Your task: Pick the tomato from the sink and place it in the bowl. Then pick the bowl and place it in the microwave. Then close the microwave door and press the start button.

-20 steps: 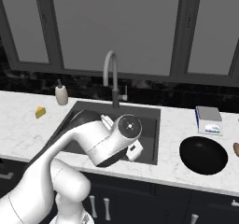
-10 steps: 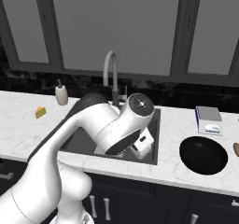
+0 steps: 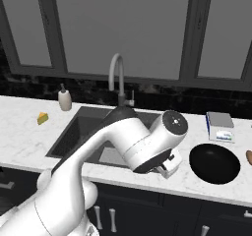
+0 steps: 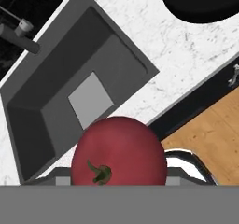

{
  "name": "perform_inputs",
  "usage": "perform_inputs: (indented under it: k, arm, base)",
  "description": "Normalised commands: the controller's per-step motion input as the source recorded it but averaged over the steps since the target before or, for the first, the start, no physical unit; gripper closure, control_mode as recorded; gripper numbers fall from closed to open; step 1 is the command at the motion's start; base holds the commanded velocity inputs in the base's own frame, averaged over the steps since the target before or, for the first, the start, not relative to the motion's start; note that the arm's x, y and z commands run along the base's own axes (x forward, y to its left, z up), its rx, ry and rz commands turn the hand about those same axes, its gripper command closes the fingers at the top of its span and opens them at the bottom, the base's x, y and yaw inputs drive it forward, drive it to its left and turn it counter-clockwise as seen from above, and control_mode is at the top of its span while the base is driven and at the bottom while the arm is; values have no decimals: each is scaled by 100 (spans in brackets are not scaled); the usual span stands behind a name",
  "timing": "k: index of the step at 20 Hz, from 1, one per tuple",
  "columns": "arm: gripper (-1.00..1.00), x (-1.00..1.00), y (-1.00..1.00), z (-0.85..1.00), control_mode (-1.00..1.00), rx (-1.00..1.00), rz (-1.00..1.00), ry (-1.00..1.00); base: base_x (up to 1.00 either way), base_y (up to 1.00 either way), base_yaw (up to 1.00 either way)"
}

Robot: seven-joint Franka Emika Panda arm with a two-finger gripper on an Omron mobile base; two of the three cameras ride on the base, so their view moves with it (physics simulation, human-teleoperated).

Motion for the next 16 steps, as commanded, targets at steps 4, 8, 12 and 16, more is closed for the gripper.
perform_inputs:
  k: [4,8,12,16]
  arm:
    - [100,3,-66,-7,-100,0,-20,1]
    - [100,21,-59,0,-100,-6,-28,9]
    - [100,22,-58,-8,-100,-5,-27,11]
    - [100,17,-52,-16,-100,0,-24,11]
  base:
    - [0,0,0]
    - [0,0,0]
    - [0,0,0]
    - [0,0,0]
